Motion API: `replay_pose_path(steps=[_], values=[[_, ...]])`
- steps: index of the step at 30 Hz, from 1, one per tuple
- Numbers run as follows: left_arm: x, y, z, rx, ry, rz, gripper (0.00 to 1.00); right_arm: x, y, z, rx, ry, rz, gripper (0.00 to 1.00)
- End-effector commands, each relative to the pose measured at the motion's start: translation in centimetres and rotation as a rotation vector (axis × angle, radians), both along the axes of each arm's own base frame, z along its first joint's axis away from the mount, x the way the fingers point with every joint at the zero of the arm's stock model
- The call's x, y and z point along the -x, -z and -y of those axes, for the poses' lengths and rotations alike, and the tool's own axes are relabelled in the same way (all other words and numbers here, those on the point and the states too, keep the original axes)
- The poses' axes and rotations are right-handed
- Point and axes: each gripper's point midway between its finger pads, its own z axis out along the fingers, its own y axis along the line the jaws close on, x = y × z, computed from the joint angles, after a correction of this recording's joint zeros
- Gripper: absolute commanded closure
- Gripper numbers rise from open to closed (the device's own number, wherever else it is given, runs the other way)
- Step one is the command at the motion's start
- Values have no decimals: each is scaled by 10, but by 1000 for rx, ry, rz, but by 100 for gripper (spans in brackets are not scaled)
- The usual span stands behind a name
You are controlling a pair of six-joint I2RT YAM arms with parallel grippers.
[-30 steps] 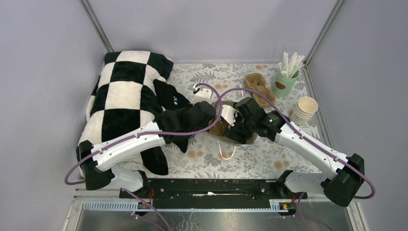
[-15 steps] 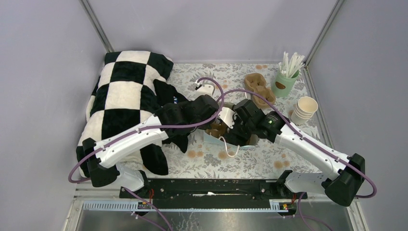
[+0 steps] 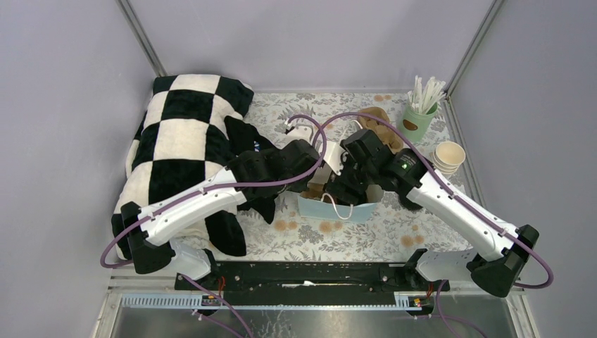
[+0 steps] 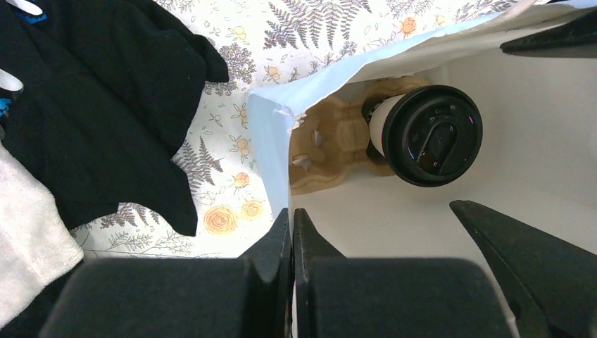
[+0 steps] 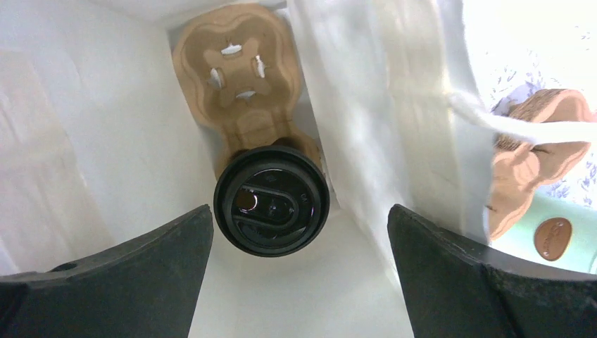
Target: Pack the takeout coffee
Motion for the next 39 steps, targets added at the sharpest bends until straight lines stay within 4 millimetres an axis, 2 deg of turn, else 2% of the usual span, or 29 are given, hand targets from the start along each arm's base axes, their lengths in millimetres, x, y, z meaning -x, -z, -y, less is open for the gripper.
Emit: replay_pose_path(steps=[1, 7, 11, 17, 20, 23, 25, 28, 32, 34, 35, 39], values=[[-1, -15, 1, 57, -5, 20, 100, -2, -19, -4, -19, 8, 17, 1], [-6, -13, -6, 38, -26, 18, 100, 3, -50, -8, -83, -5, 28, 2], [-11, -13, -11, 34, -43, 18, 100, 2, -86, -7, -146, 21, 82, 0], [-16, -13, -12, 37, -49, 10, 100, 10, -163, -12, -314, -14, 182, 0], [-17, -15, -13, 42, -50, 10, 94, 5, -219, -8, -473, 38, 325, 0], [-19, -16, -15, 40, -52, 13, 87, -19, -273, 18, -645, 264, 535, 0], [-19, -17, -16, 41, -47, 14, 83, -45, -294, 47, -678, 506, 663, 0], [-21, -19, -17, 41, -43, 18, 76, -80, -295, 70, -561, 704, 752, 0], [-24, -22, -19, 36, -37, 27, 67, -136, -272, 102, -514, 914, 697, 0], [-27, -25, -22, 27, -44, 34, 64, -162, -253, 120, -498, 1001, 644, 0], [-28, -29, -24, 26, -49, 38, 61, -174, -241, 135, -483, 1062, 624, 0], [-31, -47, -29, 34, -43, 69, 48, -215, -185, 164, -470, 1186, 464, 0]])
